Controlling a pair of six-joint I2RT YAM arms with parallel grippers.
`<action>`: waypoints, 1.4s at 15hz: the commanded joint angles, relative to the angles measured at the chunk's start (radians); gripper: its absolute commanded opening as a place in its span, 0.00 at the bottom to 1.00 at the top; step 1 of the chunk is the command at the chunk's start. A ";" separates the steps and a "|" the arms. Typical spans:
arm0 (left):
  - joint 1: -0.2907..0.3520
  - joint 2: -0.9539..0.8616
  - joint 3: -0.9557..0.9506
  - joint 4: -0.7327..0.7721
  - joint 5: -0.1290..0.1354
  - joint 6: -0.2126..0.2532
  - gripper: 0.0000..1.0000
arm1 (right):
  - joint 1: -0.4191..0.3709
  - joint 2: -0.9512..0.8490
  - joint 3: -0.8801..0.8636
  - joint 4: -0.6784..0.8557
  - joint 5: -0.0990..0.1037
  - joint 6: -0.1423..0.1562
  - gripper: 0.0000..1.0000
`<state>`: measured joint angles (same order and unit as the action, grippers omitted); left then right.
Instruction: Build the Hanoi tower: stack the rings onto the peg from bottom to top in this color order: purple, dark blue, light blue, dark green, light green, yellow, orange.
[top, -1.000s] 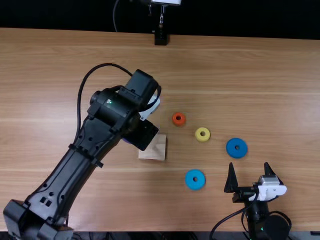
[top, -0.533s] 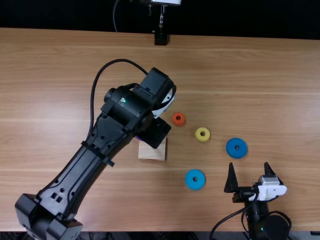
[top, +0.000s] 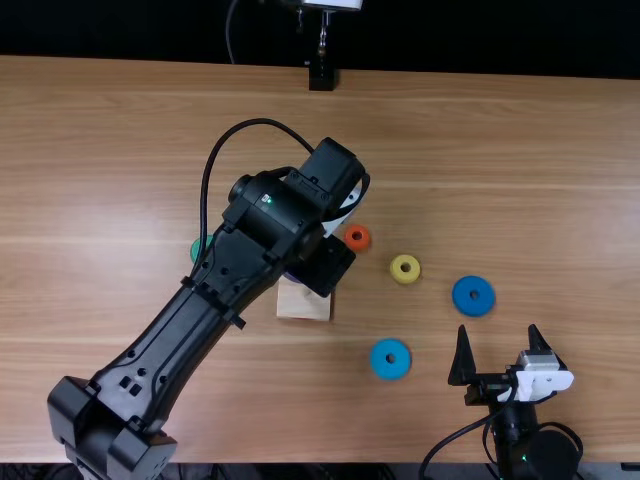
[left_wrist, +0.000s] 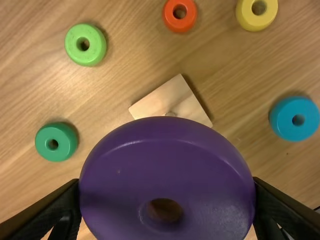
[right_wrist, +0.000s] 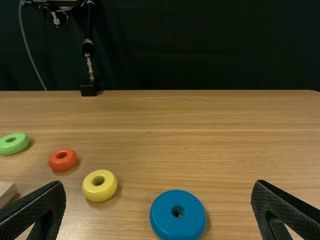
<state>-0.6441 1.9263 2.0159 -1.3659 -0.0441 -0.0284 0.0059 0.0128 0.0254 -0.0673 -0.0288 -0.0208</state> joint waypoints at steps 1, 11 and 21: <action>-0.015 0.023 0.027 -0.002 0.004 -0.007 0.00 | -0.009 -0.013 -0.010 0.006 0.009 0.002 1.00; -0.022 0.063 0.026 0.000 0.005 -0.005 0.15 | -0.009 -0.013 -0.010 0.006 0.009 0.002 1.00; 0.020 0.056 0.070 0.013 0.020 -0.056 1.00 | -0.009 -0.013 -0.010 0.006 0.009 0.002 1.00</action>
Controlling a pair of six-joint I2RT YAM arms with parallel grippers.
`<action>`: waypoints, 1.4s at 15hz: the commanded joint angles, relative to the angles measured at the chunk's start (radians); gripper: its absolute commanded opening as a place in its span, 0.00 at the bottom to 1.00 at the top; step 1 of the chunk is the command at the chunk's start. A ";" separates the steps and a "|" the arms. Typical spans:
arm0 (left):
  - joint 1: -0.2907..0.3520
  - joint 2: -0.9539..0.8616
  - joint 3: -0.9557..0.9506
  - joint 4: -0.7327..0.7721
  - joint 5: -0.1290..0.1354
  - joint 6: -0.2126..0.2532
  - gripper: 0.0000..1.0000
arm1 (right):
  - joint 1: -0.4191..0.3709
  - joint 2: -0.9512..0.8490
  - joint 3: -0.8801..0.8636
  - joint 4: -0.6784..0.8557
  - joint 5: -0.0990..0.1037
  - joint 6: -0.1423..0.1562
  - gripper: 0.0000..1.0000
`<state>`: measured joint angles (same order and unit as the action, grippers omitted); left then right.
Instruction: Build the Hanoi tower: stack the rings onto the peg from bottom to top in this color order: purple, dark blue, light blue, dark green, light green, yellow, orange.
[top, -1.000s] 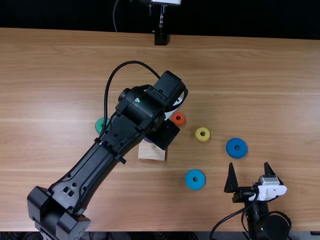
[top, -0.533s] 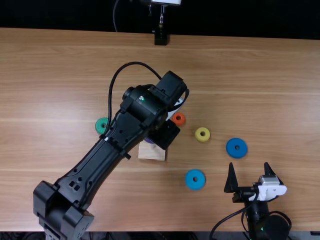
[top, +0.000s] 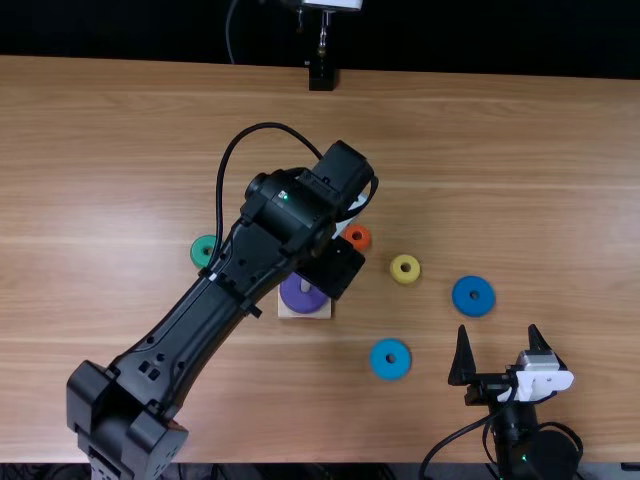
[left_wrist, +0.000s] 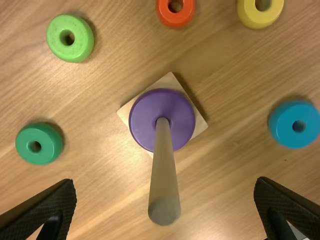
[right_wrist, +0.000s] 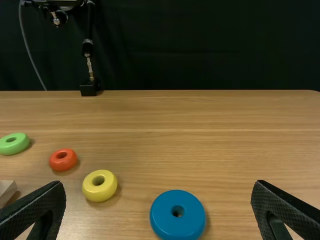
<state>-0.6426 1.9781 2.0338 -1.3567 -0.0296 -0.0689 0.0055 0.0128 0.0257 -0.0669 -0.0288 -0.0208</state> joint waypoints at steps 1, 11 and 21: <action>0.035 0.001 0.100 0.006 0.002 -0.014 1.00 | -0.009 -0.013 -0.010 0.005 0.009 0.002 1.00; 0.423 -0.699 -0.541 0.541 0.004 -0.007 1.00 | -0.009 -0.013 -0.010 0.005 0.009 0.002 1.00; 0.595 -1.605 -1.587 1.336 0.020 -0.003 1.00 | -0.009 -0.013 -0.010 0.005 0.009 0.002 1.00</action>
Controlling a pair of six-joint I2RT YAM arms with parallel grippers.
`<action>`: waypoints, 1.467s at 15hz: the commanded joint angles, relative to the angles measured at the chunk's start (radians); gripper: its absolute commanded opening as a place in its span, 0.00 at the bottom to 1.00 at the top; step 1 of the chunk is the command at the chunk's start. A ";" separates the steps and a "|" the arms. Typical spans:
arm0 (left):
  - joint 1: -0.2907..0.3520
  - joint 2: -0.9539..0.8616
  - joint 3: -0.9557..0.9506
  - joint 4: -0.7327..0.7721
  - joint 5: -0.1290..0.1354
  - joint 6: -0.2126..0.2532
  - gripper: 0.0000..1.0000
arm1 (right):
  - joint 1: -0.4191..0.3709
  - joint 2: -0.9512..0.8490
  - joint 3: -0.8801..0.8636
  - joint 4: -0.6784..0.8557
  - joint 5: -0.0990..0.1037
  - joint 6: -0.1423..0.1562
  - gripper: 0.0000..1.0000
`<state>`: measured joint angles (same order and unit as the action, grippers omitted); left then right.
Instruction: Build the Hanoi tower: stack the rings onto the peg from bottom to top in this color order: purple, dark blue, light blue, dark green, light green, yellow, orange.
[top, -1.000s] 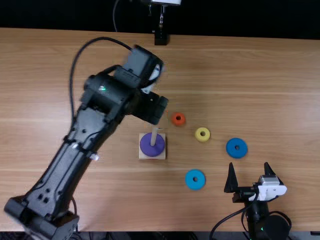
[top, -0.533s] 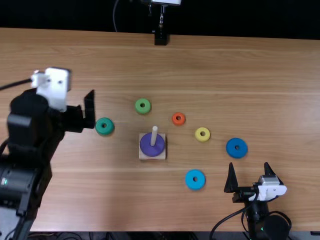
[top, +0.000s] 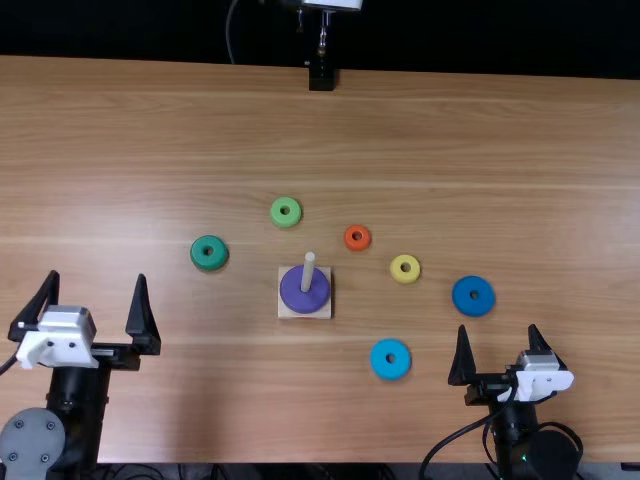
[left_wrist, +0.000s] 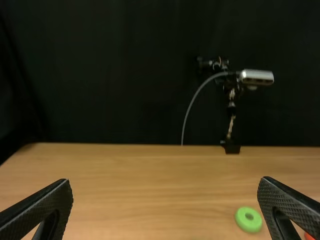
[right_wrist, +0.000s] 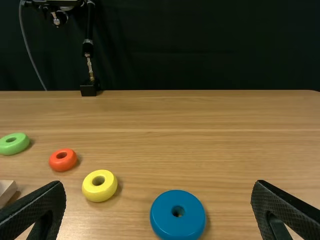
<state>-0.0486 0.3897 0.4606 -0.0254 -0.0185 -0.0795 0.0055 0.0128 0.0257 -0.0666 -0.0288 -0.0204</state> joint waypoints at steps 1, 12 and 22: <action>0.000 -0.035 -0.060 -0.002 0.011 0.008 1.00 | -0.009 -0.013 -0.010 0.005 0.009 0.002 1.00; 0.010 -0.390 -0.389 0.001 -0.004 0.008 1.00 | -0.009 -0.013 -0.010 0.005 0.009 0.002 1.00; 0.010 -0.390 -0.461 -0.052 -0.004 0.138 1.00 | -0.009 -0.013 -0.010 0.005 0.009 0.002 1.00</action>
